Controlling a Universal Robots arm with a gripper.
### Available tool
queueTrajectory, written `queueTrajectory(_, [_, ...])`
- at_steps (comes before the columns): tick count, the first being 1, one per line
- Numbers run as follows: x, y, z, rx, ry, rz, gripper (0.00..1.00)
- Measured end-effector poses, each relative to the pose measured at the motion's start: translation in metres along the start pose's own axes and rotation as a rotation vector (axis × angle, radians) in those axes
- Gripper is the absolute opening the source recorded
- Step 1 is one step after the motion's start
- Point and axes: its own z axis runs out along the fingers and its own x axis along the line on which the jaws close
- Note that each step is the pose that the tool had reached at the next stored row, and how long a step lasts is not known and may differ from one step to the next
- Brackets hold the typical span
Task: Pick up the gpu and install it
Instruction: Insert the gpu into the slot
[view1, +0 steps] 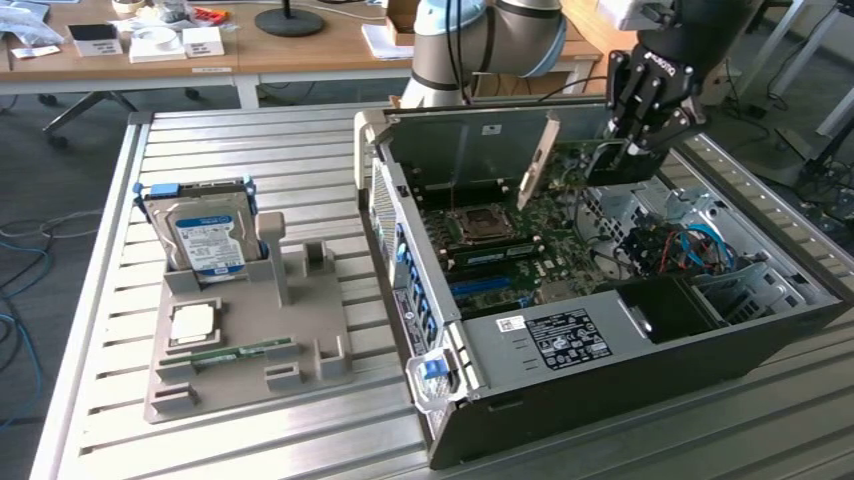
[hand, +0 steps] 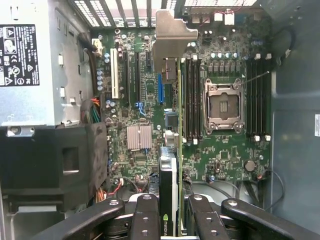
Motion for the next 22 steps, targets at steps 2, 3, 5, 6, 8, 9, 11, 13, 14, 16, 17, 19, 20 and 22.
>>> queueTrajectory(2, [0.000,0.0006,0.0005,0.0003,0.0001,0.000,0.27])
queueTrajectory(3, [0.000,0.0007,0.0004,0.0003,0.0003,0.000,0.27])
queueTrajectory(5, [0.000,0.0034,0.0013,0.0025,-0.0003,0.000,0.27])
queueTrajectory(6, [0.000,0.0053,0.0018,0.0044,-0.0004,0.000,0.27])
queueTrajectory(8, [0.000,0.0086,0.0029,0.0075,-0.0004,0.000,0.27])
queueTrajectory(9, [0.001,0.0099,0.0035,0.0088,-0.0004,0.000,0.27])
queueTrajectory(11, [0.001,0.0124,0.0054,0.0110,-0.0005,0.000,0.27])
queueTrajectory(13, [0.000,0.0156,0.0079,0.0120,-0.0006,0.000,0.27])
queueTrajectory(14, [0.000,0.0174,0.0093,0.0125,-0.0006,0.000,0.27])
queueTrajectory(16, [0.000,0.0208,0.0123,0.0129,-0.0010,0.000,0.27])
queueTrajectory(17, [0.001,0.0225,0.0137,0.0130,-0.0008,0.000,0.27])
queueTrajectory(19, [0.001,0.0245,0.0153,0.0129,-0.0007,0.000,0.27])
queueTrajectory(20, [0.001,0.0252,0.0158,0.0129,-0.0006,0.000,0.27])
queueTrajectory(22, [0.001,0.0262,0.0168,0.0129,-0.0007,0.000,0.27])
